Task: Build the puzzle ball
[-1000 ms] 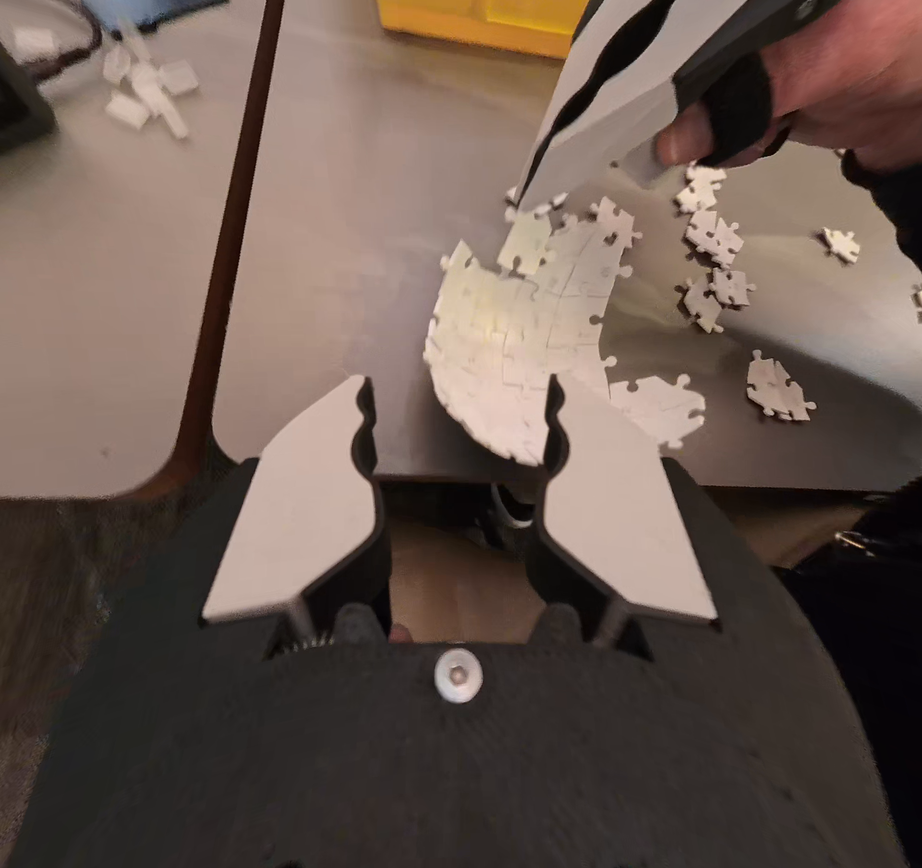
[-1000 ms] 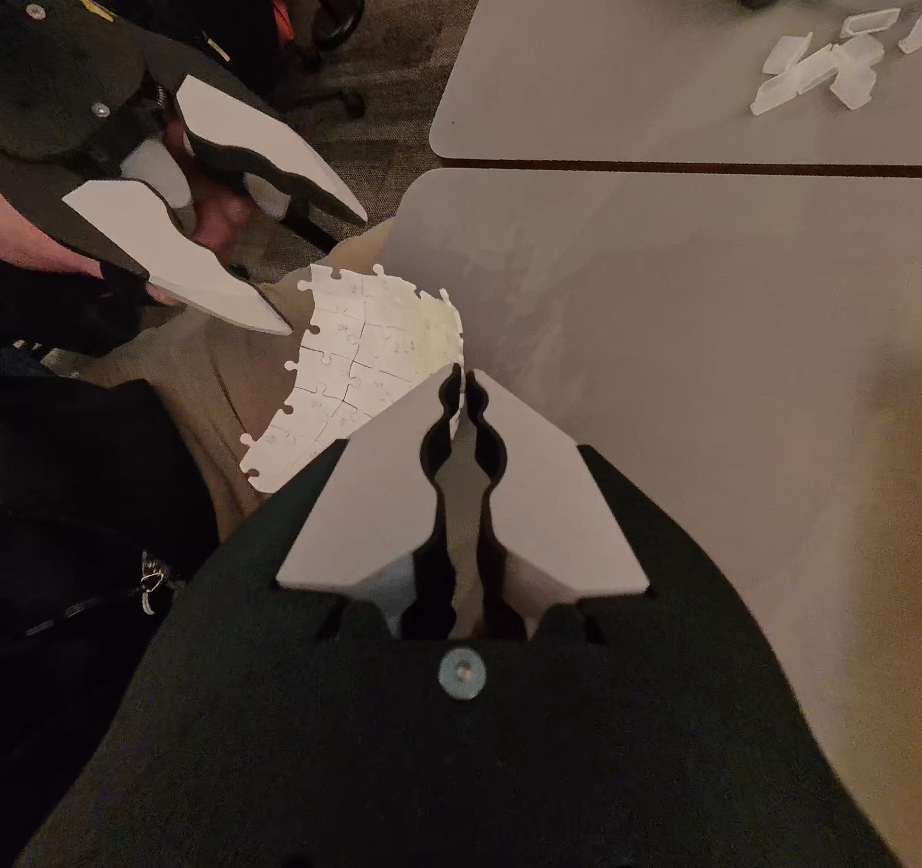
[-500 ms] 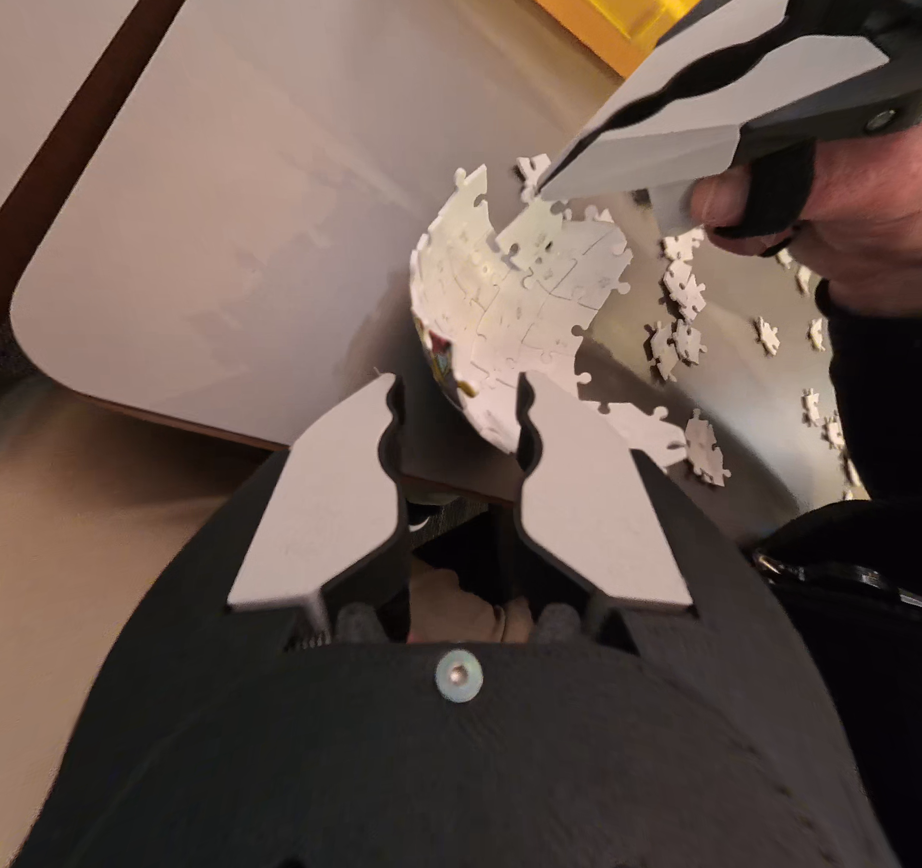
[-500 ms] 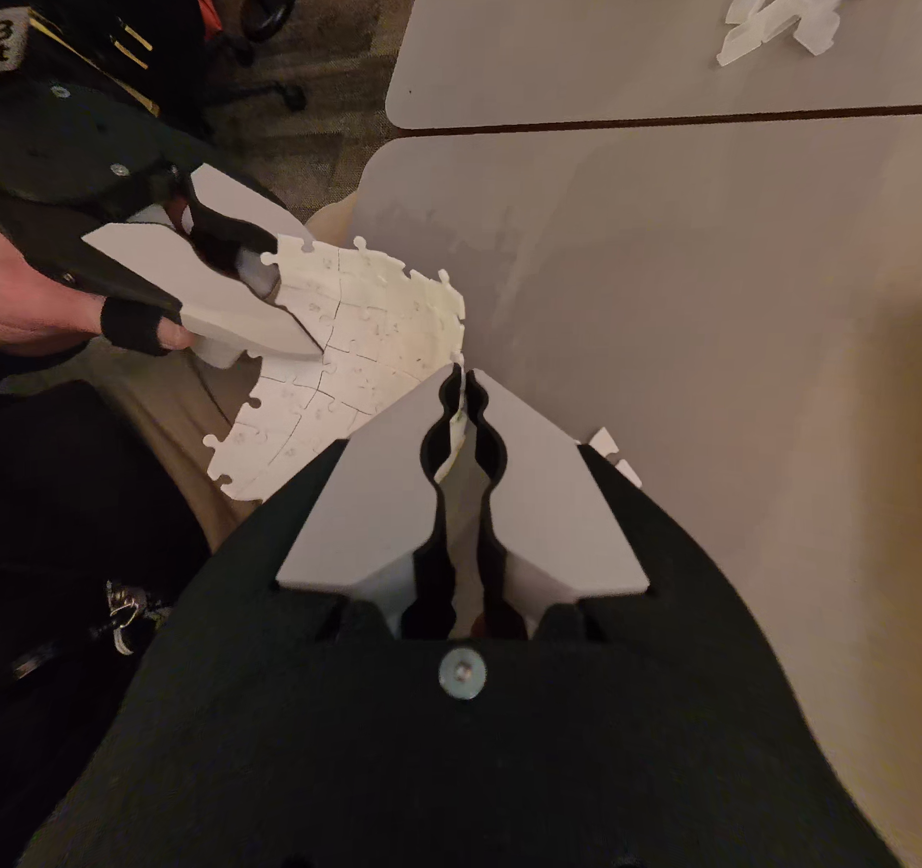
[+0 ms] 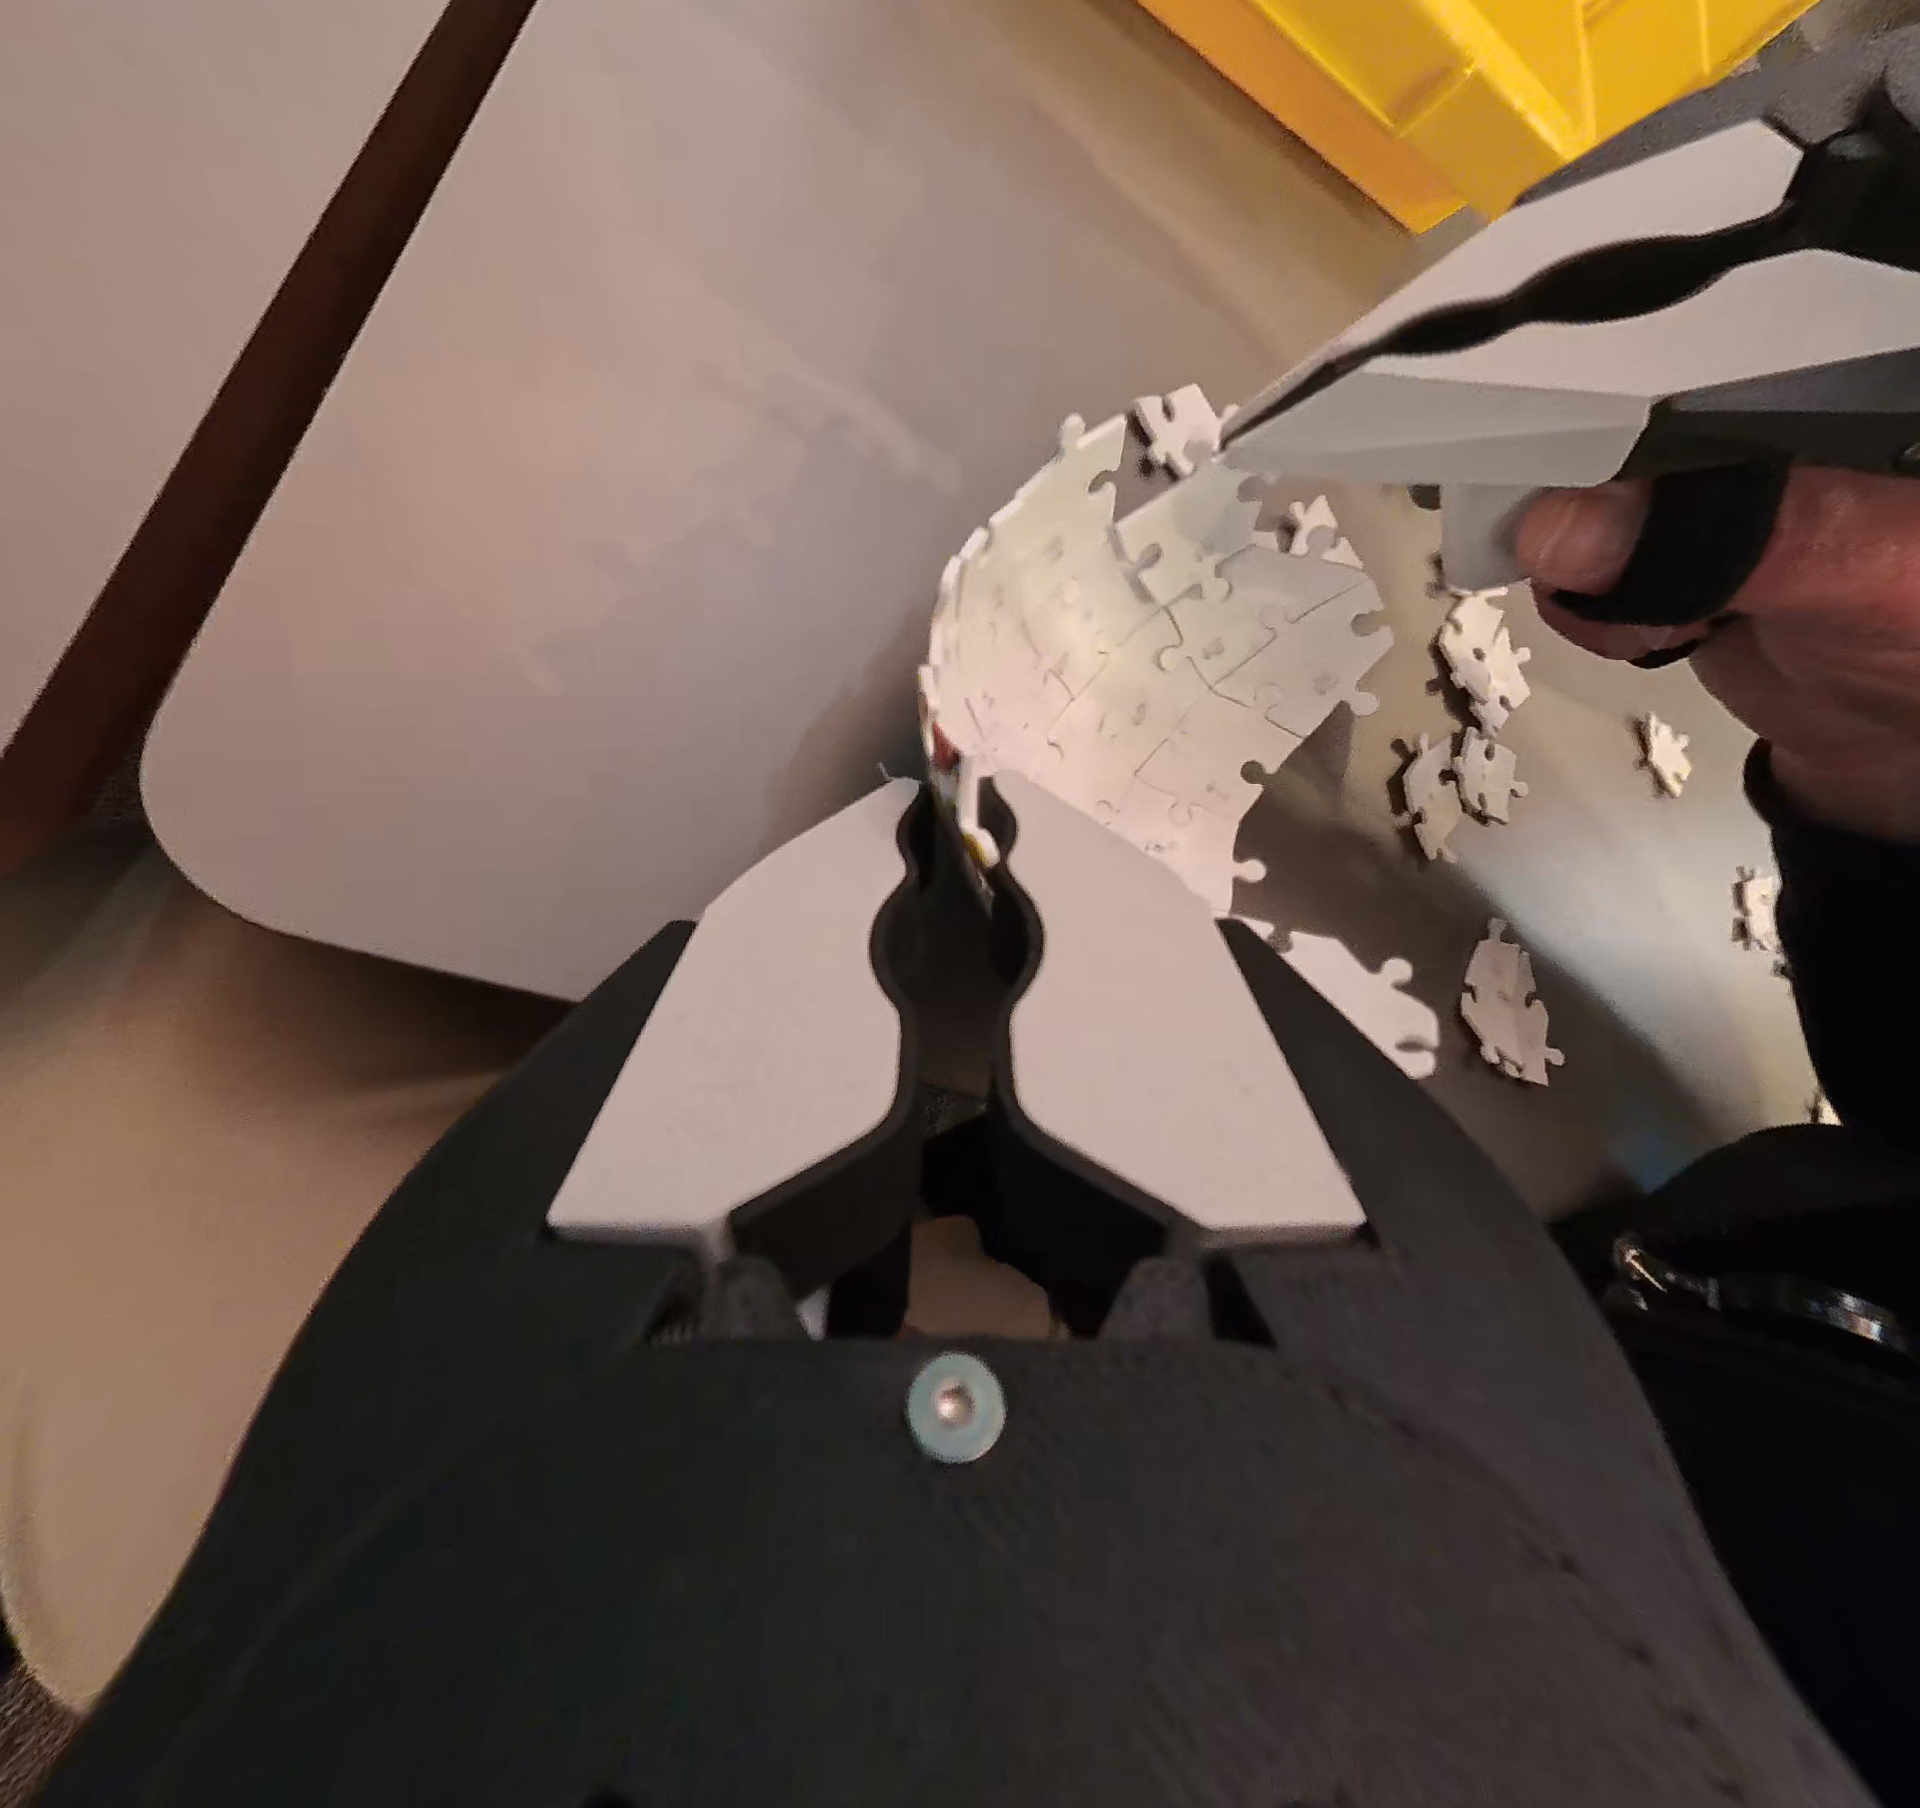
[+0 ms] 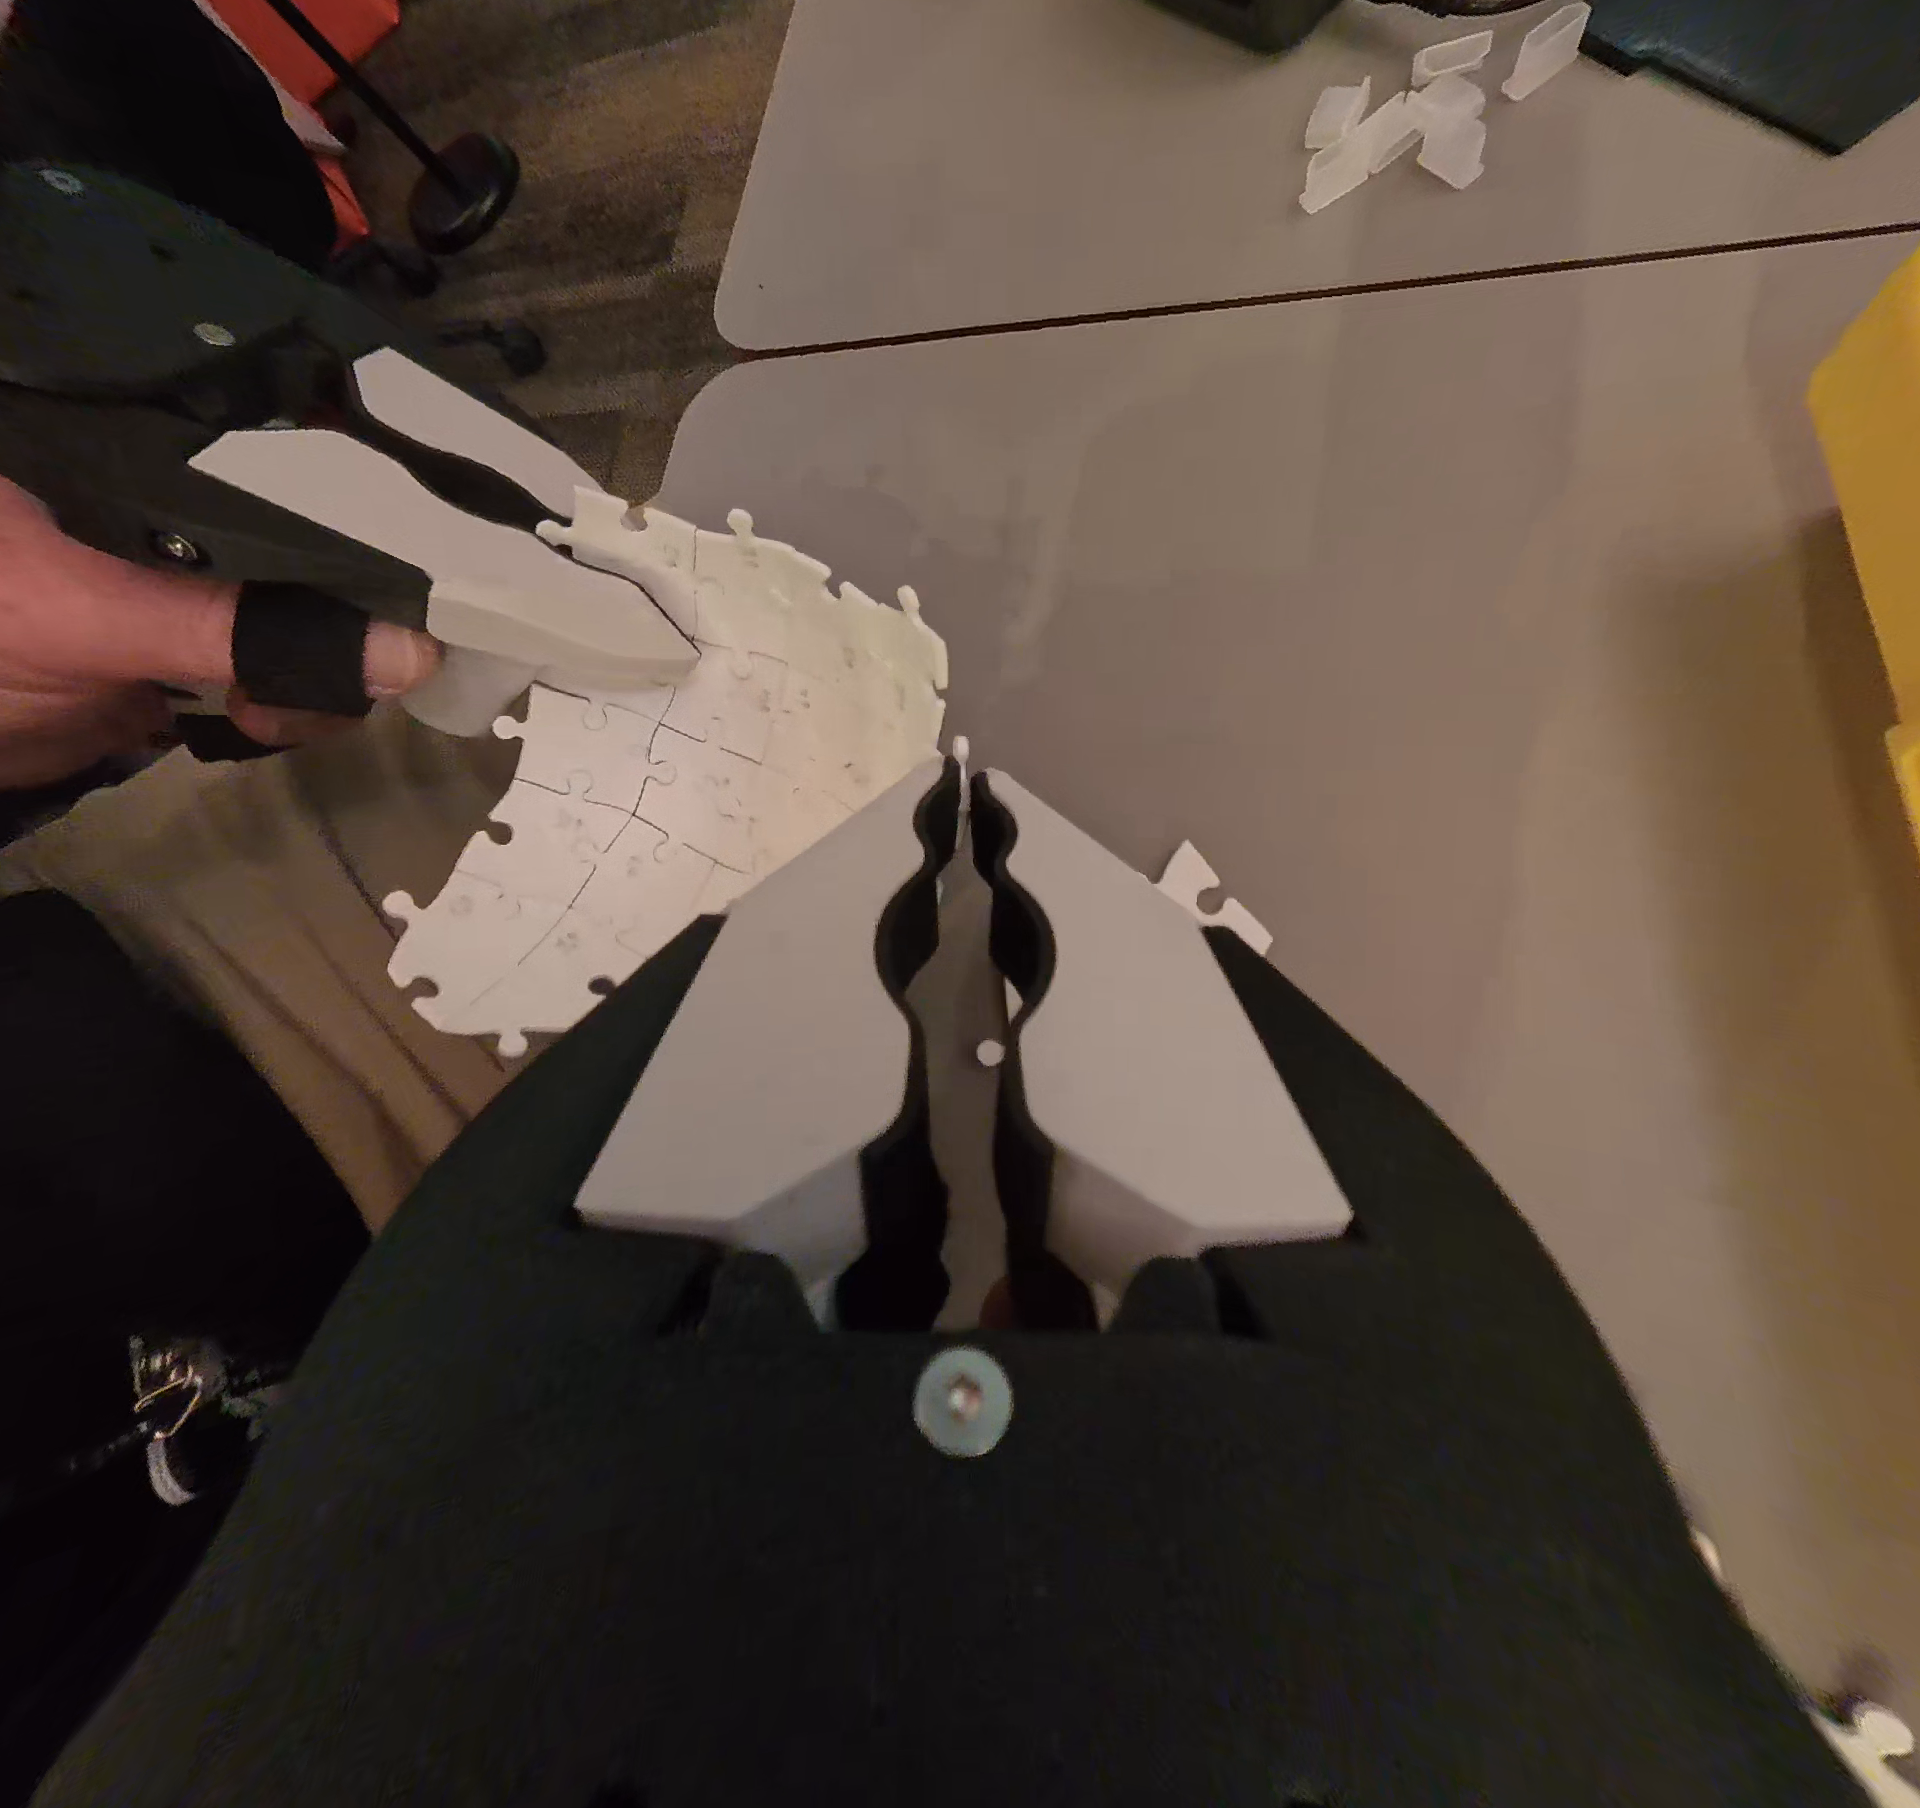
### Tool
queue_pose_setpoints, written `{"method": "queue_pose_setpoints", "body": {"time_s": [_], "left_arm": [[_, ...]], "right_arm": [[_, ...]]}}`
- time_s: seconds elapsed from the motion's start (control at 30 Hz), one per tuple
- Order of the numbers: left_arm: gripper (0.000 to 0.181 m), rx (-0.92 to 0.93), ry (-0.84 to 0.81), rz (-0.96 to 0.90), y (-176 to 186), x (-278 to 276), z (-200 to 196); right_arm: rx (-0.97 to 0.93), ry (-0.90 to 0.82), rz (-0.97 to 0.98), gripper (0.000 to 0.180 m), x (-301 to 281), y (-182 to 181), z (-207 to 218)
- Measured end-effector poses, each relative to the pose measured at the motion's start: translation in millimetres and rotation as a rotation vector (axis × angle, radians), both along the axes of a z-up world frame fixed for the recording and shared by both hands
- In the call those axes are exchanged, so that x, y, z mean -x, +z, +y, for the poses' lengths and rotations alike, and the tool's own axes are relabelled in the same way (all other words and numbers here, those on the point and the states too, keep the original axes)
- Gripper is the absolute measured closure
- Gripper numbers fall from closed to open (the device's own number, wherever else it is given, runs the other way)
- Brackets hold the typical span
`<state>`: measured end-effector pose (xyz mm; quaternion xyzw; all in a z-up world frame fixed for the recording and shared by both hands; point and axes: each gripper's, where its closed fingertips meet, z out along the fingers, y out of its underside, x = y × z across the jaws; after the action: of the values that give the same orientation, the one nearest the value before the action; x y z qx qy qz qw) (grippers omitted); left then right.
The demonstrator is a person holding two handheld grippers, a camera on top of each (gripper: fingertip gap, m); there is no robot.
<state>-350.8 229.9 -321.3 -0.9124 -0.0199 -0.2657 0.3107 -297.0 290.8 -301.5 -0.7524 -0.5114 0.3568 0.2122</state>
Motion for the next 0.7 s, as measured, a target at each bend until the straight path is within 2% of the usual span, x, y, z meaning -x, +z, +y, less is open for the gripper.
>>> {"method": "queue_pose_setpoints", "body": {"time_s": [0.03, 0.5, 0.7], "left_arm": [[0.174, 0.002, -0.001, 0.016, 0.2, 1.5, 1.0], [0.175, 0.103, -0.152, 0.205, 6.8, 14.5, 24.5], [0.177, 0.155, -0.208, 0.23, 7.6, 13.9, 33.9]], "right_arm": [[-0.003, -0.01, 0.005, 0.18, -0.5, -0.4, 0.5], [-0.105, -0.125, 0.056, 0.179, 1.4, -6.3, 17.0], [-0.077, -0.143, 0.096, 0.171, -0.8, -7.0, 22.2]]}}
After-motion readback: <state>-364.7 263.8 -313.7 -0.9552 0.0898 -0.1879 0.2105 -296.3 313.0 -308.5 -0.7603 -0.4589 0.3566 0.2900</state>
